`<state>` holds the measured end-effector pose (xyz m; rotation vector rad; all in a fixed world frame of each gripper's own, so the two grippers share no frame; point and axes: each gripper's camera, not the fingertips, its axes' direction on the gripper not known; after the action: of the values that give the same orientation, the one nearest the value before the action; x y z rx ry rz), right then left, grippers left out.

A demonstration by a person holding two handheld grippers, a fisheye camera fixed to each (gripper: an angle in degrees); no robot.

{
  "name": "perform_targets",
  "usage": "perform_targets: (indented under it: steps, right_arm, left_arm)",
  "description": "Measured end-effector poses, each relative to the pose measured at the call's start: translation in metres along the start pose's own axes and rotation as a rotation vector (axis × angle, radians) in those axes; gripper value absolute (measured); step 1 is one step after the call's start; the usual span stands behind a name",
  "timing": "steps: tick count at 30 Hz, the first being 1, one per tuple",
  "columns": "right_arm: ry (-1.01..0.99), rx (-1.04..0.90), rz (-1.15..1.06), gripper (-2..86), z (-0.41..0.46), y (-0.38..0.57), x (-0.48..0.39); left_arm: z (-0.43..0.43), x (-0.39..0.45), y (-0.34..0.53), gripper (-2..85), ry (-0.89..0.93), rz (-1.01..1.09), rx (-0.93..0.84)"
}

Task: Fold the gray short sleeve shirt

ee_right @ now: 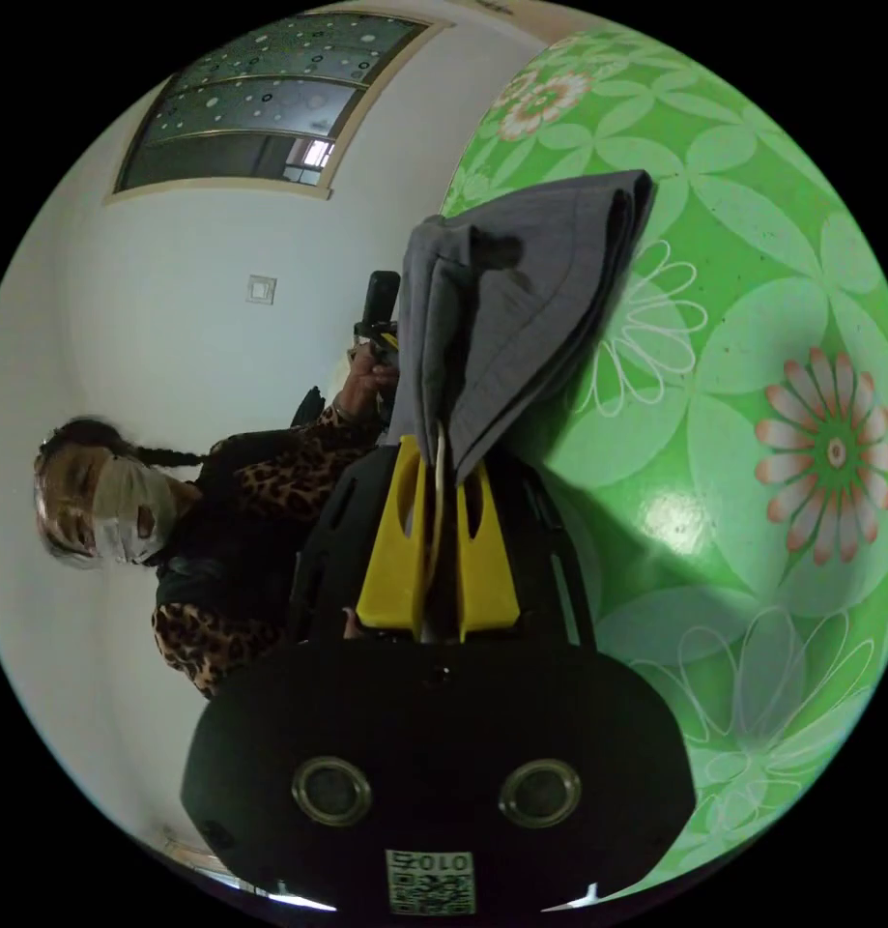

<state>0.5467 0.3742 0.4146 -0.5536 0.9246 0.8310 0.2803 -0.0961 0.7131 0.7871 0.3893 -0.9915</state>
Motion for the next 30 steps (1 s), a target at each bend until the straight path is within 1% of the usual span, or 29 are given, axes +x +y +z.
perform_targets:
  steps: [6,8,11,14,18,20,21,22,23,24,25,26,27,28,29,30]
  right_arm:
    - [0.040,0.023,0.022,6.2,0.001,0.030,-0.047]
    - [0.029,0.049,0.043,6.2,0.000,0.043,-0.060]
    - [0.026,0.106,0.018,6.1,0.003,0.075,-0.094]
    - [0.036,0.176,0.004,6.1,0.010,0.129,-0.139]
    - [0.087,0.269,0.048,6.1,0.033,0.239,-0.212]
    - [0.097,0.327,0.083,6.1,0.047,0.298,-0.241]
    - [0.092,0.376,0.119,6.1,0.059,0.343,-0.260]
    - [0.084,0.434,0.160,6.1,0.074,0.391,-0.278]
    - [0.076,0.466,0.184,6.1,0.083,0.417,-0.287]
    - [0.050,0.540,0.241,6.1,0.101,0.469,-0.304]
    - [0.017,0.625,0.302,6.1,0.121,0.522,-0.321]
    - [0.001,0.669,0.331,6.1,0.132,0.549,-0.329]
    - [-0.035,0.757,0.384,6.1,0.155,0.600,-0.346]
    - [-0.067,0.854,0.435,6.1,0.178,0.648,-0.362]
    - [-0.084,0.904,0.461,6.0,0.189,0.671,-0.369]
    - [-0.120,1.001,0.509,6.0,0.212,0.713,-0.384]
  left_arm:
    - [-0.006,-0.003,-0.020,8.5,0.056,-0.015,-0.042]
    - [-0.008,0.001,-0.025,8.5,0.067,-0.014,-0.058]
    - [-0.012,0.013,-0.028,8.5,0.069,0.009,-0.073]
    - [-0.007,0.037,-0.027,8.5,0.055,0.046,-0.115]
    - [0.023,0.084,-0.021,8.6,0.049,0.121,-0.217]
    - [0.063,0.110,-0.015,8.6,0.082,0.171,-0.311]
    - [0.076,0.115,-0.014,8.6,0.093,0.175,-0.339]
    - [0.105,0.122,-0.012,8.6,0.110,0.175,-0.396]
    - [0.138,0.128,-0.010,8.6,0.137,0.179,-0.464]
    - [0.156,0.130,-0.009,8.6,0.155,0.176,-0.501]
    - [0.193,0.135,-0.006,8.6,0.191,0.162,-0.578]
    - [0.232,0.143,-0.004,8.6,0.231,0.157,-0.660]
    - [0.252,0.148,-0.002,8.7,0.251,0.157,-0.705]
    - [0.292,0.158,0.002,8.7,0.285,0.157,-0.798]
    - [0.330,0.168,0.005,8.7,0.310,0.152,-0.884]
    - [0.349,0.173,0.006,8.7,0.321,0.150,-0.925]
